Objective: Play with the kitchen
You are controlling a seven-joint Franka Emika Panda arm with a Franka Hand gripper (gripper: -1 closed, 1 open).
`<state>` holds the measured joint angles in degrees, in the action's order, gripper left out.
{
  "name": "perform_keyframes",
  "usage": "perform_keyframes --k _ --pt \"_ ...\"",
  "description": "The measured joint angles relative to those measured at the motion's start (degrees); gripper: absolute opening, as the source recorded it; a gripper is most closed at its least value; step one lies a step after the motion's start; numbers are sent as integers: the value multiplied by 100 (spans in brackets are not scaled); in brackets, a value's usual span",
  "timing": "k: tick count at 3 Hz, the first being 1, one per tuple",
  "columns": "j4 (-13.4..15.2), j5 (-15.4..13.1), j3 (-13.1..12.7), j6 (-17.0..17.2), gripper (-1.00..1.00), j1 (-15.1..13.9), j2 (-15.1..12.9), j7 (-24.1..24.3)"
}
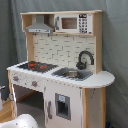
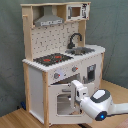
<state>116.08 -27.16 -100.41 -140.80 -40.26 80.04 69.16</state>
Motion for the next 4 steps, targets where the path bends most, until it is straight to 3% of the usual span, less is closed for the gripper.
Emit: perform_keyframes --k 2,4 --pt "-358 15 345 189 100 62 -24 -1493" --pt "-409 85 632 356 100 170 -145 -2639"
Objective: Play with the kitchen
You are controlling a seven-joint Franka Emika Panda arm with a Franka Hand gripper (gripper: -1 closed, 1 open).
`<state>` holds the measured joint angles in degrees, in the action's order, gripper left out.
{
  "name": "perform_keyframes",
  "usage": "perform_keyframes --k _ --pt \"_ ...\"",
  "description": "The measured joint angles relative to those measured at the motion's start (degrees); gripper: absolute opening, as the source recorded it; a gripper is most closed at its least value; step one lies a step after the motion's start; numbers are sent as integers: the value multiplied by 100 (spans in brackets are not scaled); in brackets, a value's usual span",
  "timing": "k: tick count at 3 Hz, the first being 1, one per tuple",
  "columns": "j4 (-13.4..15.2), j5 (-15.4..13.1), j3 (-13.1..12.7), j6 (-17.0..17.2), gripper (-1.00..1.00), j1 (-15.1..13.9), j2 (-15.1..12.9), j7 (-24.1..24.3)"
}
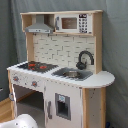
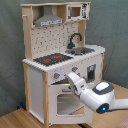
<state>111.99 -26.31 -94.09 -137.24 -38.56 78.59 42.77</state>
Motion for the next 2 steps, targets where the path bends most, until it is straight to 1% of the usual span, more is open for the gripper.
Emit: perform_keyframes --k 1,2 --pt "4 1 207 148 100 90 -114 -726" --pt "23 1 371 303 100 159 -248 -1342"
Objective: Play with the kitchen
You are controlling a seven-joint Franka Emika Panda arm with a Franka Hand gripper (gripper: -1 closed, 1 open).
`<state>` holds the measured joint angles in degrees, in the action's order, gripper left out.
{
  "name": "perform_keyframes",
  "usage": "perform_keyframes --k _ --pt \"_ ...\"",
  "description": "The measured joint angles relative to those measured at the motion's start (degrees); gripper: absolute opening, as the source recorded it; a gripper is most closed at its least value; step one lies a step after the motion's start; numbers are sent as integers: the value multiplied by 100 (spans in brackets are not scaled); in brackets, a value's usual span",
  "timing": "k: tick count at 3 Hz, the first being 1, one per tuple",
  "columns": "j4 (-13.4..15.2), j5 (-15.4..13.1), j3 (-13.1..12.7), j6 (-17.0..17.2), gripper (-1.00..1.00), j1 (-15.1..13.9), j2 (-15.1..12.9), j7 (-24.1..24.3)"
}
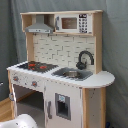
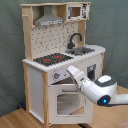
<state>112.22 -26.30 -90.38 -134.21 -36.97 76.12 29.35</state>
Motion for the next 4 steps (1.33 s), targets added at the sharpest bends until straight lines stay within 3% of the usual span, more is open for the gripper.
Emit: perform_keyframes --k 2,4 --pt "165 4 349 349 100 123 -392 -1065" --pt "490 27 892 426 100 431 -973 -2067"
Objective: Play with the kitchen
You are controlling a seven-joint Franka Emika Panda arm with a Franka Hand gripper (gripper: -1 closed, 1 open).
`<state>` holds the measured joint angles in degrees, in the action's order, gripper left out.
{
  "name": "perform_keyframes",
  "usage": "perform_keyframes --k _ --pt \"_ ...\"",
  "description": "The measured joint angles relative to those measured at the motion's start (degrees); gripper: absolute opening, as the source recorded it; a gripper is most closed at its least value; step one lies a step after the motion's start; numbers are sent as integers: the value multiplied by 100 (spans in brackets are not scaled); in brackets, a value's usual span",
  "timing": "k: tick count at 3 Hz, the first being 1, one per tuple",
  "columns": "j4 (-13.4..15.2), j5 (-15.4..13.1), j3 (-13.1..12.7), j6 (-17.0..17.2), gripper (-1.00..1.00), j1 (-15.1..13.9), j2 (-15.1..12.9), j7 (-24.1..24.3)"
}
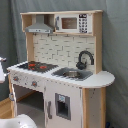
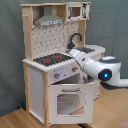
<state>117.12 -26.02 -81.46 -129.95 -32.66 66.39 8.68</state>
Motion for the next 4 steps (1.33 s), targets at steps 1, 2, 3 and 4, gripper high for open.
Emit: perform_keyframes --k 1,2,3,4 --pt "126 2 213 93 100 218 -340 -413" --pt "303 4 426 318 100 542 -746 -705" --pt "588 43 631 565 100 949 -1134 -827" --pt "909 160 780 697 100 1295 -1437 -891"
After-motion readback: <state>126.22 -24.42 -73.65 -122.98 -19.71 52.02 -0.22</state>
